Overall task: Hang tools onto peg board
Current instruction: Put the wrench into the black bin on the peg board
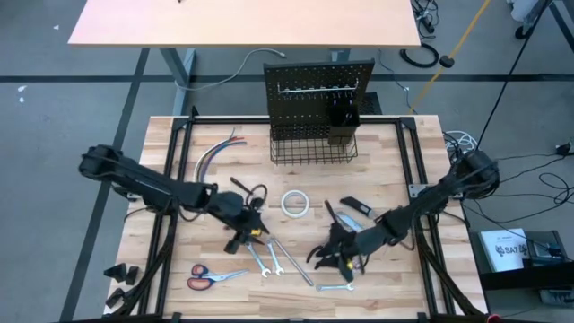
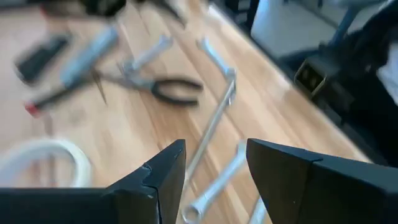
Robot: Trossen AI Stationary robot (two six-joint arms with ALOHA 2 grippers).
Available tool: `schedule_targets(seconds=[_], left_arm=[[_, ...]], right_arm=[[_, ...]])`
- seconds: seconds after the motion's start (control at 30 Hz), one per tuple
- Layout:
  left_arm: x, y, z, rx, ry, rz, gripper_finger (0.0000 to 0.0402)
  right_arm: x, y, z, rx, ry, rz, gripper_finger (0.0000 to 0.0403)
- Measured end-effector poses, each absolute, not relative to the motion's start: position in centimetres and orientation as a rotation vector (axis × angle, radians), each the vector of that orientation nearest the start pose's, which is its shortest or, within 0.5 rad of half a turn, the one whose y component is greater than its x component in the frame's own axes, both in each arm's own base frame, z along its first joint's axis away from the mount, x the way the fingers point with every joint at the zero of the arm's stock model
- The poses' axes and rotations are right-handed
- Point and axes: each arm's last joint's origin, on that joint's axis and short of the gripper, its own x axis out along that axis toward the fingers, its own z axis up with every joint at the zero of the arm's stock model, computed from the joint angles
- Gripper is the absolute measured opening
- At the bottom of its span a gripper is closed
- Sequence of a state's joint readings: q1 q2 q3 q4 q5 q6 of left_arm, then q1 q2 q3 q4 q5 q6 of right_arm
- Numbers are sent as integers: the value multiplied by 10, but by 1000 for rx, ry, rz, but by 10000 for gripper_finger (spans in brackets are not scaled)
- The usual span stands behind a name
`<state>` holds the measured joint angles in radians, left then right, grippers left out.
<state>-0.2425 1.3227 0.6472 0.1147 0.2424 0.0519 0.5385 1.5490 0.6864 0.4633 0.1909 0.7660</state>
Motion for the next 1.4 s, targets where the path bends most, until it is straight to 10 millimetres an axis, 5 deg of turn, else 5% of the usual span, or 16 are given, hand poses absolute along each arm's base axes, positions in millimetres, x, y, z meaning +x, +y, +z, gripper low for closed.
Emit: schedule_targets(seconds=[0.33,0.53,0.8,1.13,1.4], left_arm=[[244,-102,199,131,599,-412,177],[222,-112,168,90,818,-274,137],[211,-113,153,143,835,-216,13],[212,-112,151,99,843,-181,4],[219,-112,127,131,938,-159,3]], right_arm=[[322,181,205,393,675,127,119],[338,188,218,285,719,133,108],[341,185,220,255,695,78,91],[343,177,218,233,712,30,78],[343,176,218,220,694,-6,70]])
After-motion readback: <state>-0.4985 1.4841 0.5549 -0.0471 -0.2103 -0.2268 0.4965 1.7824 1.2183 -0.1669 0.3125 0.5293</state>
